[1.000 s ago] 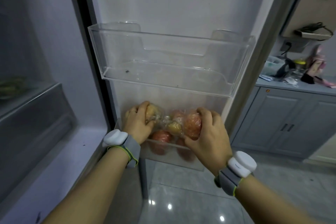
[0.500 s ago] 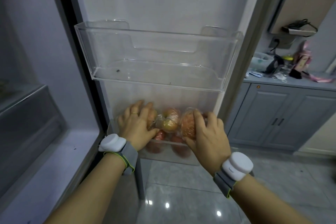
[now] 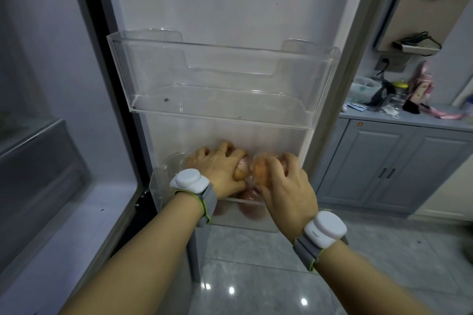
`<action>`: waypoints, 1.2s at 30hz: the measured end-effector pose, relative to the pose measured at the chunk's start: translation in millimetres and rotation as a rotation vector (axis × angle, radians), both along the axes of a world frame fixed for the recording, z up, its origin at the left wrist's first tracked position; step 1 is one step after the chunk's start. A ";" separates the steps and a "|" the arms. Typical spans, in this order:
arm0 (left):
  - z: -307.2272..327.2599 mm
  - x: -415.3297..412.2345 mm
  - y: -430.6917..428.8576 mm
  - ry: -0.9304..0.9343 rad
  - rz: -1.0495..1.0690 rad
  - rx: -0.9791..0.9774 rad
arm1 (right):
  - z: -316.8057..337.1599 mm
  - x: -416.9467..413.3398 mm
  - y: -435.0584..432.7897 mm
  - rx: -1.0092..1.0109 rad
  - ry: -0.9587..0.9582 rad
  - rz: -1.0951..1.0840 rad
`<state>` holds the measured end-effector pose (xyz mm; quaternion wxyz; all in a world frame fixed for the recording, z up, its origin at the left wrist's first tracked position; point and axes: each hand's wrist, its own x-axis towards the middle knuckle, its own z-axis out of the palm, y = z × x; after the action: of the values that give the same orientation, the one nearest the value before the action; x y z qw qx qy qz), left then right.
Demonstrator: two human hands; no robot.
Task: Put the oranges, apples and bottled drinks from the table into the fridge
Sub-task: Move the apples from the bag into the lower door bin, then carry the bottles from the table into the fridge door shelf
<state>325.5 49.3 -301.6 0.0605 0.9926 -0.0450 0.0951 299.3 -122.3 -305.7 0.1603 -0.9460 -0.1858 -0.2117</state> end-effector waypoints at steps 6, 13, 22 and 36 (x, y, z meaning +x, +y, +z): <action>-15.1 -2.8 2.2 -0.123 0.078 -0.038 | -10.1 20.2 11.6 -0.066 -0.066 0.001; -13.8 -12.2 3.4 -0.039 0.084 -0.093 | -23.8 12.8 0.2 -0.107 -0.053 -0.057; -4.6 -24.4 -19.8 -0.149 -0.004 -0.243 | -23.4 -6.8 -18.3 -0.012 -0.053 -0.005; 7.7 -41.8 -162.2 -0.205 -0.597 -0.746 | 0.1 -59.8 -126.2 0.391 -0.189 -0.228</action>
<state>283.8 -112.9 -293.9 0.4318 0.8325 -0.2962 0.1807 239.5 -248.6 -305.5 0.2975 -0.8878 -0.0475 -0.3481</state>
